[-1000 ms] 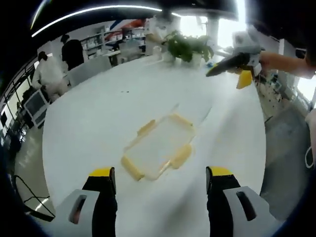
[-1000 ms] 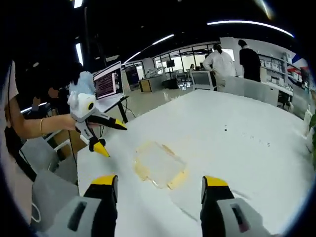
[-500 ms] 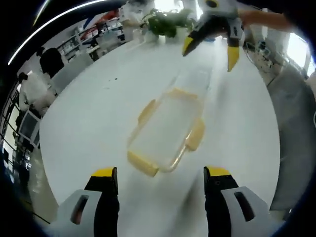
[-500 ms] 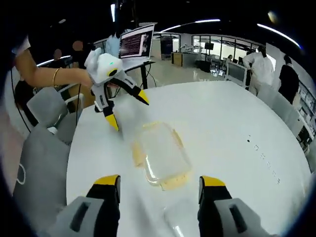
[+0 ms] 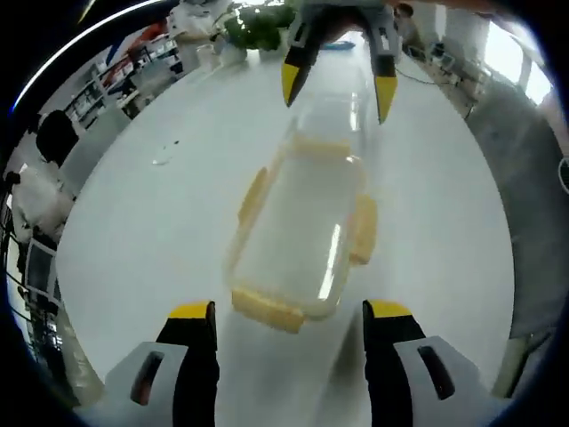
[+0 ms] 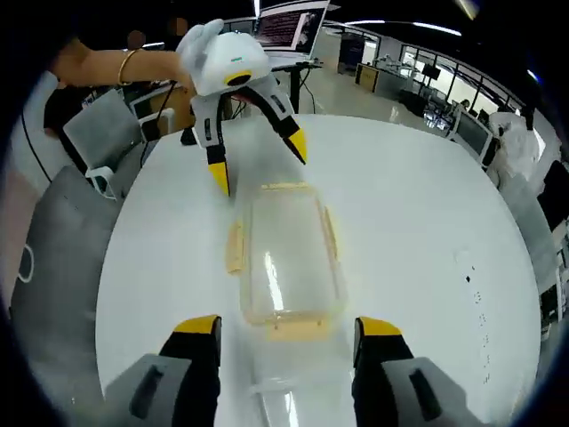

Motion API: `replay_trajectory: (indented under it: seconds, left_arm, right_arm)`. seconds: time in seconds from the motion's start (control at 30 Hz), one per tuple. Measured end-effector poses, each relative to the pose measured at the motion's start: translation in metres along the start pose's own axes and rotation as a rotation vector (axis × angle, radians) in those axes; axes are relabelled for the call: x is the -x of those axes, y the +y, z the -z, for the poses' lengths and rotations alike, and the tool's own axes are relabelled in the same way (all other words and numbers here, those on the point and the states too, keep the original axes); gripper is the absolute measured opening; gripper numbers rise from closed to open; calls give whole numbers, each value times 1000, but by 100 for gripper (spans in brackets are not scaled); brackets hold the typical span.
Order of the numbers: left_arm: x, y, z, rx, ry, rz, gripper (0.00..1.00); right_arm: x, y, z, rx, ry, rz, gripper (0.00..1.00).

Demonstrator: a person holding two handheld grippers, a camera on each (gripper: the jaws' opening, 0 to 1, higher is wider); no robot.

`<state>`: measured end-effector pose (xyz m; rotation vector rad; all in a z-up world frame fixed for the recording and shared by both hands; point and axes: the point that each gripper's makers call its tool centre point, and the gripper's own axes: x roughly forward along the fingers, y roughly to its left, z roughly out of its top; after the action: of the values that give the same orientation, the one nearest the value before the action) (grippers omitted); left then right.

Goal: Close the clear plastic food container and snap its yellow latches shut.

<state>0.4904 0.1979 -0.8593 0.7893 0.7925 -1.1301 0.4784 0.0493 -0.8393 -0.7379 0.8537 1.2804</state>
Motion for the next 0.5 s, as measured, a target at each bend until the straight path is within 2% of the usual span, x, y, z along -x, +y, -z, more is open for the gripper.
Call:
replay_trajectory:
  seconds: [0.17, 0.23, 0.5]
  left_arm:
    - [-4, 4, 4, -79, 43, 28, 64]
    - [-6, 6, 5, -84, 50, 39, 63]
    - [-10, 8, 8, -98, 62, 63, 59]
  right_arm:
    - [-11, 0, 7, 51, 55, -15, 57]
    - [-15, -3, 10, 74, 79, -8, 52]
    - [-29, -6, 20, 128, 166, 2, 51]
